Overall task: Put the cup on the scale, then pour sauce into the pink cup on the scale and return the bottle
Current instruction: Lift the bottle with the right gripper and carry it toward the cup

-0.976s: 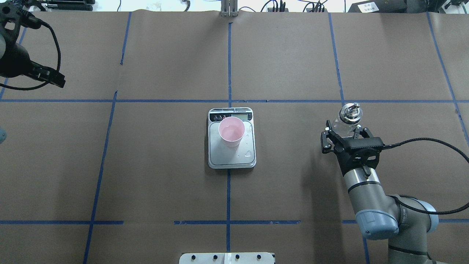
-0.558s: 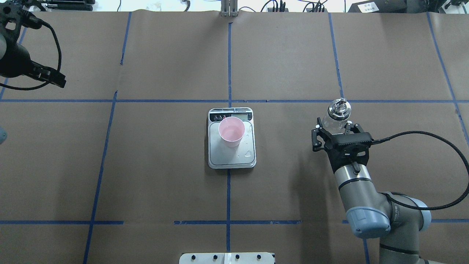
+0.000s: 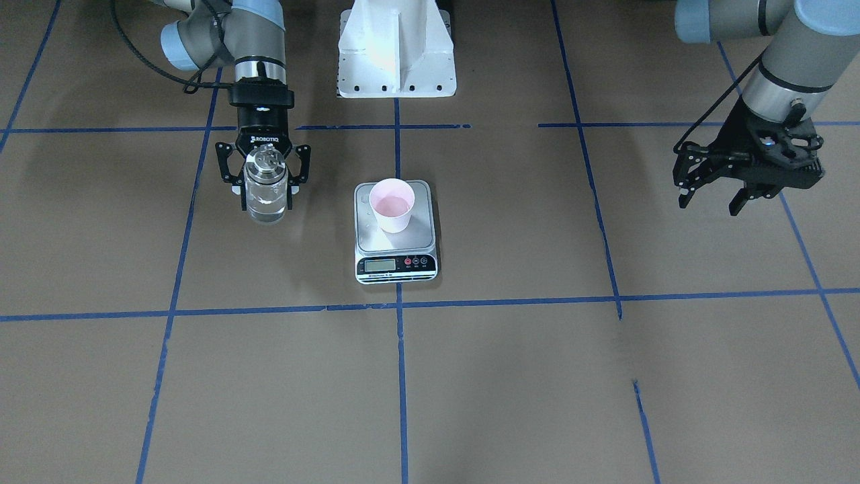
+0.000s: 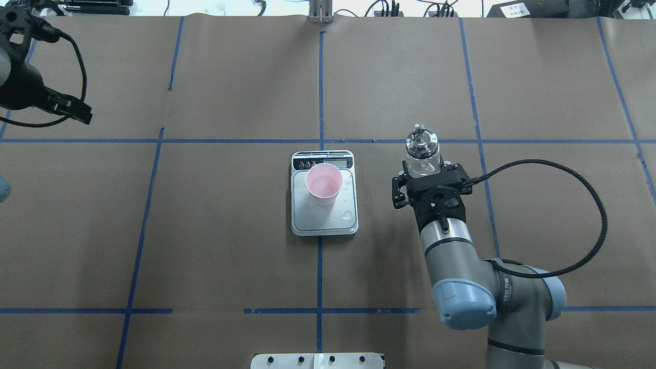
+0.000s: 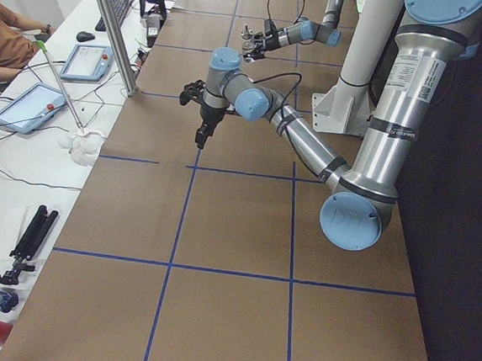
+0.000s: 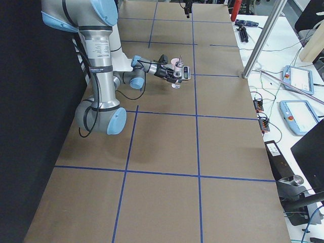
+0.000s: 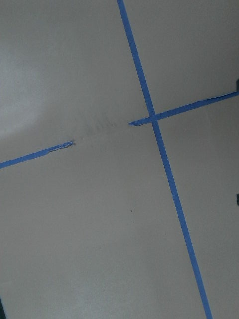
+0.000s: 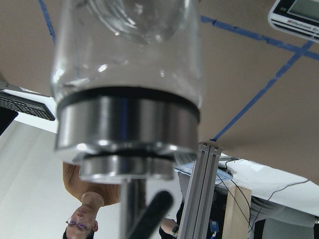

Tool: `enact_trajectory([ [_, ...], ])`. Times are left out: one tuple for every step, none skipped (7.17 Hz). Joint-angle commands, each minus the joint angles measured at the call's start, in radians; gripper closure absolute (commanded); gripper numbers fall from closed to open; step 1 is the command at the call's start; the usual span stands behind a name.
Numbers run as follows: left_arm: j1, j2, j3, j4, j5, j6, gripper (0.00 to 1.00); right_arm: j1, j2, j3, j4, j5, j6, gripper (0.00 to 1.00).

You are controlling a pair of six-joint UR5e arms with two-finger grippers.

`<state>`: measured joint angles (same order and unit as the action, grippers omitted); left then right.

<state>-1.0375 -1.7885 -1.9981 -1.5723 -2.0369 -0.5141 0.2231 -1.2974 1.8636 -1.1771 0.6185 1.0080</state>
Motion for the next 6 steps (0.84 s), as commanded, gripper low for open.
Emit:
enact_trajectory([
  [0.002, 0.003, 0.010, -0.002, 0.000, 0.000, 0.25, 0.010, 0.132, -0.009, -0.314, 0.017, -0.029, 1.00],
  [0.002, 0.001, 0.016, -0.002, 0.000, 0.000, 0.25, 0.016, 0.162, -0.009, -0.388, 0.009, -0.113, 1.00],
  [0.002, 0.001, 0.018, -0.002, 0.000, 0.002, 0.25, 0.016, 0.161, -0.014, -0.395, -0.012, -0.182, 1.00],
  [0.002, 0.001, 0.015, -0.002, -0.002, 0.002, 0.25, 0.015, 0.159, -0.024, -0.476, -0.019, -0.227, 1.00],
  [0.002, 0.003, 0.010, -0.002, -0.002, 0.000, 0.25, 0.013, 0.168, -0.023, -0.562, -0.022, -0.271, 1.00],
  [0.002, 0.003, 0.015, -0.002, 0.000, 0.002, 0.25, 0.013, 0.168, -0.024, -0.572, -0.057, -0.317, 1.00],
])
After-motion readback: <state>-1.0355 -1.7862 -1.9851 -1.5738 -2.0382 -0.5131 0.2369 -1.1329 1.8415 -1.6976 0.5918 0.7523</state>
